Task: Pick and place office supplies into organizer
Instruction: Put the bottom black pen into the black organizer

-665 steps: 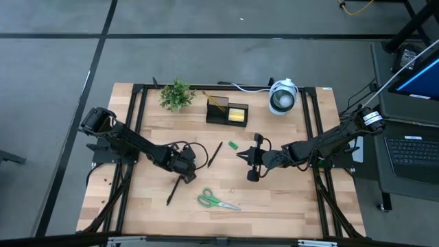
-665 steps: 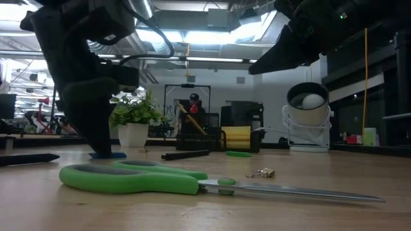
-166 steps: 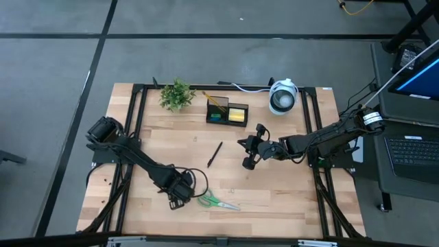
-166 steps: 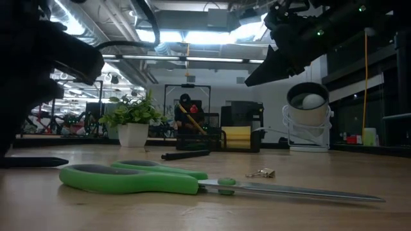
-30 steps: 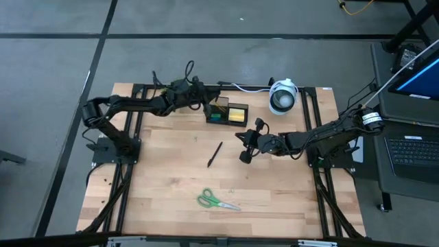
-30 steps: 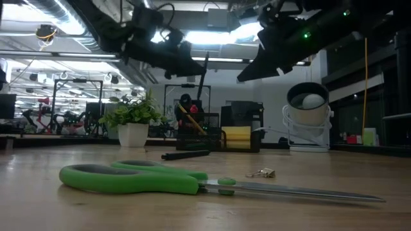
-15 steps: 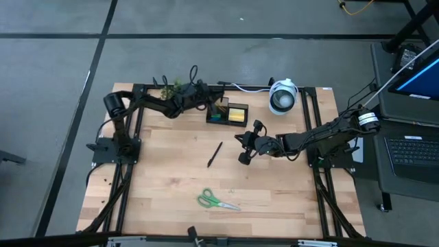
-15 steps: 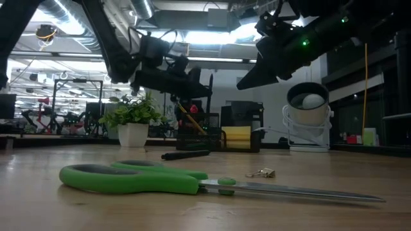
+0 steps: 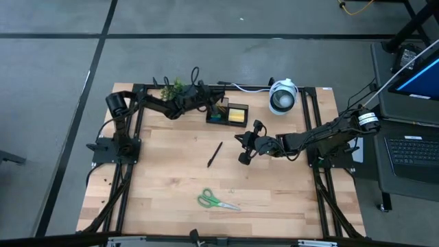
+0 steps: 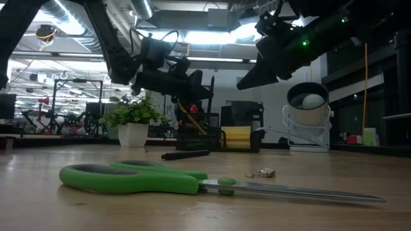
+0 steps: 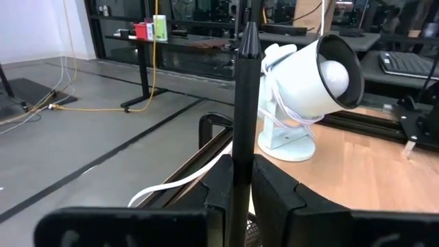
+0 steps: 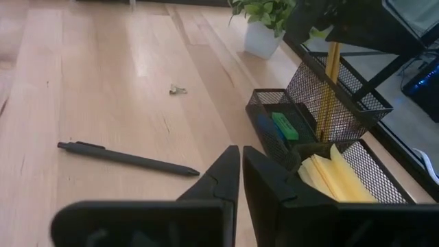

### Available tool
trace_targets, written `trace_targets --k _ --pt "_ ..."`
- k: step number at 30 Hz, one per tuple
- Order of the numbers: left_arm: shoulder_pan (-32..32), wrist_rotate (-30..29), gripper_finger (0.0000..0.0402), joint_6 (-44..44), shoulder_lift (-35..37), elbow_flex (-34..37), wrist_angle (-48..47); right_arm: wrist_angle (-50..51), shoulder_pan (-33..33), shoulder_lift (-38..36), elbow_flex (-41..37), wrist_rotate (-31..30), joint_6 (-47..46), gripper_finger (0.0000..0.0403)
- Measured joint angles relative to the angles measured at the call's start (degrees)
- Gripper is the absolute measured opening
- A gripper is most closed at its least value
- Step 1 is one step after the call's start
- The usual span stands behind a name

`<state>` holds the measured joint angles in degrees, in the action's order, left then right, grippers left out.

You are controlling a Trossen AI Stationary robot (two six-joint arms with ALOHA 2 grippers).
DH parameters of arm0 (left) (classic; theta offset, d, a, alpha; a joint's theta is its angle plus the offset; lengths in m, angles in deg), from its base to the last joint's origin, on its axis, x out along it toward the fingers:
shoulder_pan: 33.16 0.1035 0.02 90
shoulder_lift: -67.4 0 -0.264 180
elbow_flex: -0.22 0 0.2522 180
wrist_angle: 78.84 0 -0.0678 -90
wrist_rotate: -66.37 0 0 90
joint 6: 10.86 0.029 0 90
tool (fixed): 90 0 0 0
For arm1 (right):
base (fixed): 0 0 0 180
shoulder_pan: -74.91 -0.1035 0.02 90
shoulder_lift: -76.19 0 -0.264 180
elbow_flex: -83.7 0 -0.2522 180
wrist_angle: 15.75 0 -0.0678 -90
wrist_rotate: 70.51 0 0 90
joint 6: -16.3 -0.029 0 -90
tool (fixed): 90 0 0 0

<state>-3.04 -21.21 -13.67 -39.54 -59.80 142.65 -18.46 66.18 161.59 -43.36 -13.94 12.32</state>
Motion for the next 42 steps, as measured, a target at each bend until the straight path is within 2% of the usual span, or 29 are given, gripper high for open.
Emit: trace_targets --k 26,34,42 --pt "-5.69 -2.70 0.0037 9.21 -0.01 0.17 0.16 0.03 0.00 0.00 0.00 0.00 -0.15 0.0026" --pt "-5.69 -4.42 0.0038 10.04 0.17 0.13 -4.60 0.03 0.00 0.00 0.00 0.00 -0.17 0.0026" --pt "-5.76 -4.55 0.0039 9.90 0.20 0.11 -4.84 0.03 0.00 0.00 0.00 0.00 -0.20 0.0026"
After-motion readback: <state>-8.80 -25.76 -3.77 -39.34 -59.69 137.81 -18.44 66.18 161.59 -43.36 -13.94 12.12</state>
